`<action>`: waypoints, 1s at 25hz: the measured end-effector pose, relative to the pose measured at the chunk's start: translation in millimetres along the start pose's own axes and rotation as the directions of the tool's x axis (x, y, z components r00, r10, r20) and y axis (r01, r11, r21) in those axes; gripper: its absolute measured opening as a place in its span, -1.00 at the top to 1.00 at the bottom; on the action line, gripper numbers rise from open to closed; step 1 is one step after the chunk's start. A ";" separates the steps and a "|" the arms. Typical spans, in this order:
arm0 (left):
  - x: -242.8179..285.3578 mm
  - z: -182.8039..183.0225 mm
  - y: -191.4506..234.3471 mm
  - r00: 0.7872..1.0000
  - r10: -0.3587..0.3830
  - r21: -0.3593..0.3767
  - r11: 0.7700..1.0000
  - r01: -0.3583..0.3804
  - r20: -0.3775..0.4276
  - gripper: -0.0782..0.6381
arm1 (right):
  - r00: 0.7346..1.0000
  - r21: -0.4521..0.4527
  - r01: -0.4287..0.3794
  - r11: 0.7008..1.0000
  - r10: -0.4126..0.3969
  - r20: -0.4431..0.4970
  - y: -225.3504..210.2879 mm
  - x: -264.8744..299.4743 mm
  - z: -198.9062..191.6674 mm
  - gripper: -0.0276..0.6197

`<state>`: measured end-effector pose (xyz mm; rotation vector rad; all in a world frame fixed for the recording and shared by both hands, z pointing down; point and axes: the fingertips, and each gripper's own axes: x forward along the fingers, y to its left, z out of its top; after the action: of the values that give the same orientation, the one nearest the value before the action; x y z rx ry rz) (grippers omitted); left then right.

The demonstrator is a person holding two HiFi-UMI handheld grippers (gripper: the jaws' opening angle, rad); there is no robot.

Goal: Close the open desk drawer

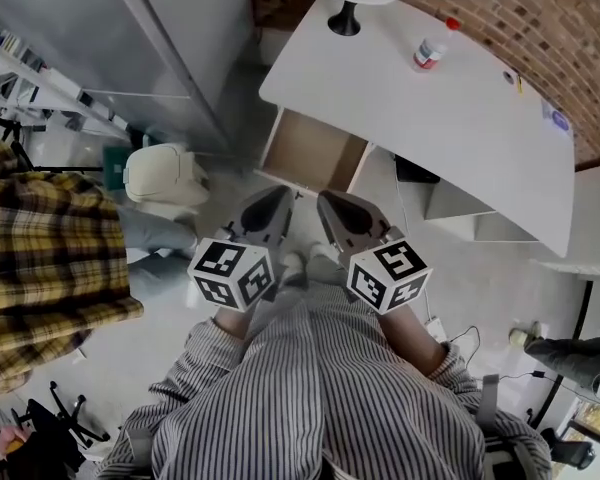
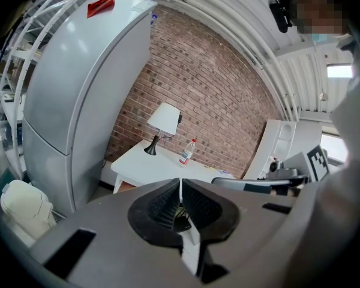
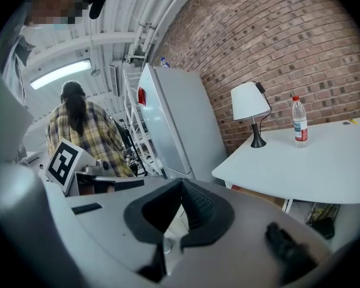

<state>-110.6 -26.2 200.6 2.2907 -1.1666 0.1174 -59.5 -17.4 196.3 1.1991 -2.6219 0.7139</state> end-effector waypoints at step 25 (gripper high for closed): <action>56.0 -31.6 25.6 0.987 0.060 0.091 0.995 -0.047 -0.151 0.73 | 0.993 0.021 -0.051 0.998 0.053 -0.109 -51.5 30.6 -32.3 0.87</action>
<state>-90.3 -62.0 256.2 2.2804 -1.1640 0.3655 -42.6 -50.9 253.1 1.0680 -2.5706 0.7909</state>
